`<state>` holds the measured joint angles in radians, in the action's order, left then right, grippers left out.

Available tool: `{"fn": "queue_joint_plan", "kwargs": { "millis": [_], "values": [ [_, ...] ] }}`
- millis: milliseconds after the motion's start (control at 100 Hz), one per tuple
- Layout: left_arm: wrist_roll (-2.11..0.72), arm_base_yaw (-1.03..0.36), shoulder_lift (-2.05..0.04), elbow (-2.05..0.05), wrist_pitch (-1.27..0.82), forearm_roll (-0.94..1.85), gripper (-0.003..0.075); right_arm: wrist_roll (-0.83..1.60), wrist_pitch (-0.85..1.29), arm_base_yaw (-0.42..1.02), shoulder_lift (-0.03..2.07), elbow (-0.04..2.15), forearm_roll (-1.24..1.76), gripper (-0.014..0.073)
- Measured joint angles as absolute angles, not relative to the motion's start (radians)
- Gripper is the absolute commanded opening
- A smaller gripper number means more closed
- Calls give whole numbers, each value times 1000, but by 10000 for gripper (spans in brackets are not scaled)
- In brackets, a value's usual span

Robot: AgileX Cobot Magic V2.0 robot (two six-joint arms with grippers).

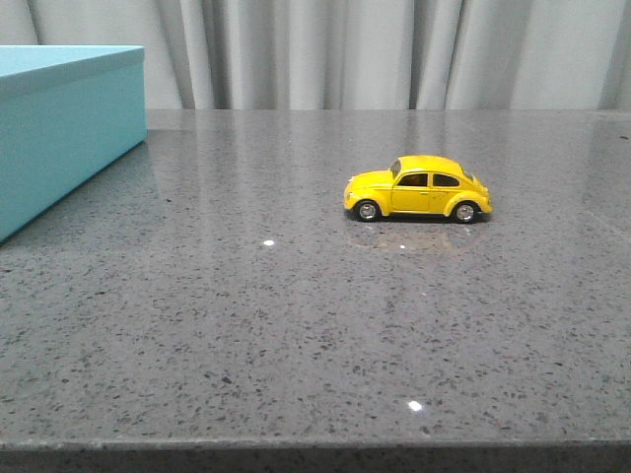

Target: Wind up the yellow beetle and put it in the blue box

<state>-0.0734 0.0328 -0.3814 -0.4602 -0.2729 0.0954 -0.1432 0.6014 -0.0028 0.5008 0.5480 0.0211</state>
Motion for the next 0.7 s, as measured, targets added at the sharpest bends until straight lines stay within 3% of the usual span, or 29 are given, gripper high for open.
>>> {"fn": "queue_joint_plan", "kwargs": {
  "millis": [140,420,700],
  "values": [
    [-73,33,-381,-460,-273,95,355,-143,687,-3,557,601,24,290],
    [-73,33,-381,-460,-271,95,355,-145,809,-3,703,771,42,458],
    [-73,33,-381,-460,-271,95,355,-145,953,-3,906,950,76,457]
  ]
}}
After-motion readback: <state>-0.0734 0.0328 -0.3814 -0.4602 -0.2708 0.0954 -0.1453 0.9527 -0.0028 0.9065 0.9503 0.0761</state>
